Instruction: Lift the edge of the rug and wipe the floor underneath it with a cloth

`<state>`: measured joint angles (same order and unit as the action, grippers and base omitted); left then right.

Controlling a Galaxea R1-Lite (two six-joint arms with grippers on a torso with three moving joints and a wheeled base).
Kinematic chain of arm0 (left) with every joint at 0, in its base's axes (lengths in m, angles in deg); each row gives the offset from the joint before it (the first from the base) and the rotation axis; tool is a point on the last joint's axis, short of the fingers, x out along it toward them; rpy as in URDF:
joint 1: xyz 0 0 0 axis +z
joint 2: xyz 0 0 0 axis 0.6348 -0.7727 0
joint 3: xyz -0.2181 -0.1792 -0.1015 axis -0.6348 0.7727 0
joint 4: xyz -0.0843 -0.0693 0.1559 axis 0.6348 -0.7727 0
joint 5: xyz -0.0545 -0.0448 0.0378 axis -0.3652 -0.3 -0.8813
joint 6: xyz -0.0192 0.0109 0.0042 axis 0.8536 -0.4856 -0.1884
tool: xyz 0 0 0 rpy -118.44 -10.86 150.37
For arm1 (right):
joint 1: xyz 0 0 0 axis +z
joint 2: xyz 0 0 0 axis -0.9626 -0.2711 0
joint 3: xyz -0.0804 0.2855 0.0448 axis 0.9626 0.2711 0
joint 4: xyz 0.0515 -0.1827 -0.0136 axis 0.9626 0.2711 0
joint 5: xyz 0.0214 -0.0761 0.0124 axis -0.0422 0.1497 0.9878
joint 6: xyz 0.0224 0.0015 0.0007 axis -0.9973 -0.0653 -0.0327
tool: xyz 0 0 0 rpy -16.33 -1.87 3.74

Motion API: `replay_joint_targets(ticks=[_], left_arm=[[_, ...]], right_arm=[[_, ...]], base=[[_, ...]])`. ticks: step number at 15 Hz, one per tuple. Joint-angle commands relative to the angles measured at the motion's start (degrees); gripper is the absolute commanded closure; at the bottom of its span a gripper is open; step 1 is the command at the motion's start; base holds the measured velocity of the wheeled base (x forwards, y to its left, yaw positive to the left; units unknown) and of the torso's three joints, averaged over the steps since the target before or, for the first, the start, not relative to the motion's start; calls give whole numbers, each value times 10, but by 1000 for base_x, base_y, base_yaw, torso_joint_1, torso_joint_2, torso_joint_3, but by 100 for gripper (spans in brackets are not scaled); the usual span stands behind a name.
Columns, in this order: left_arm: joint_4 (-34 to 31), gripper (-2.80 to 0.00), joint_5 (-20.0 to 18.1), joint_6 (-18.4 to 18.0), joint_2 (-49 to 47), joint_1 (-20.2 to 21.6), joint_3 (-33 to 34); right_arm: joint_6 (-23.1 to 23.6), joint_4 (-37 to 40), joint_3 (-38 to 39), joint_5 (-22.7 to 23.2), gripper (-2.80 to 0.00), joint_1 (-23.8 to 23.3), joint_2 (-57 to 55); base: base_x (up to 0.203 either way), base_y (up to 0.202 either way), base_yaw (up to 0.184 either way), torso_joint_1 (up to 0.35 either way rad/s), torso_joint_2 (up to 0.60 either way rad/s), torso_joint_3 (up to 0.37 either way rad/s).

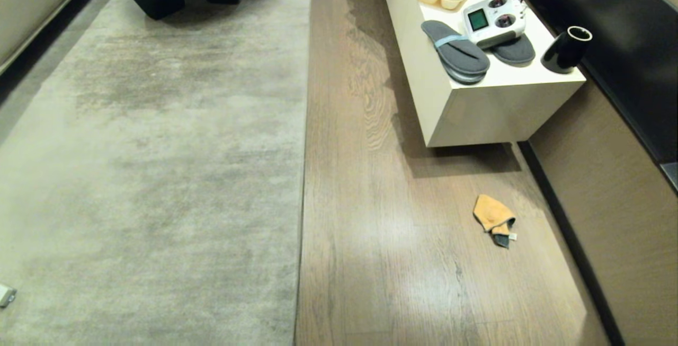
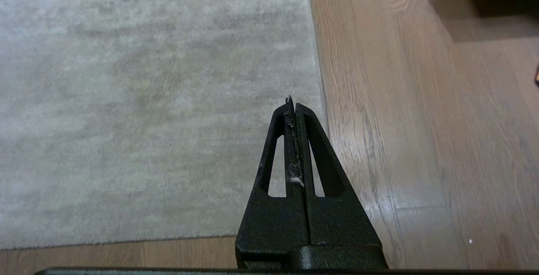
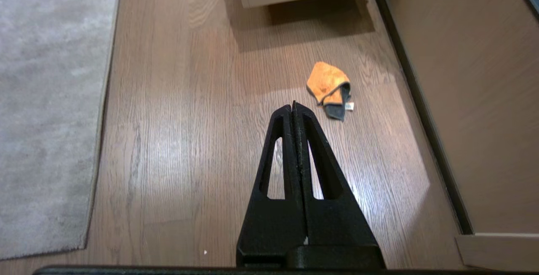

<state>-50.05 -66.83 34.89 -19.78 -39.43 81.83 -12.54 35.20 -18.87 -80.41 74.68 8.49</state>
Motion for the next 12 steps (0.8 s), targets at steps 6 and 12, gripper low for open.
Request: replay_joint_targets(ticks=[6, 12], left_arm=[[0, 0, -3, -1, -1, -1, 0], [0, 0, -2, -3, -1, -1, 0]], right_arm=[[0, 0, 0, 0, 0, 0, 0], [0, 0, 0, 0, 0, 0, 0]], base=[[0, 0, 0, 1, 3, -200], [0, 0, 0, 2, 2, -198]])
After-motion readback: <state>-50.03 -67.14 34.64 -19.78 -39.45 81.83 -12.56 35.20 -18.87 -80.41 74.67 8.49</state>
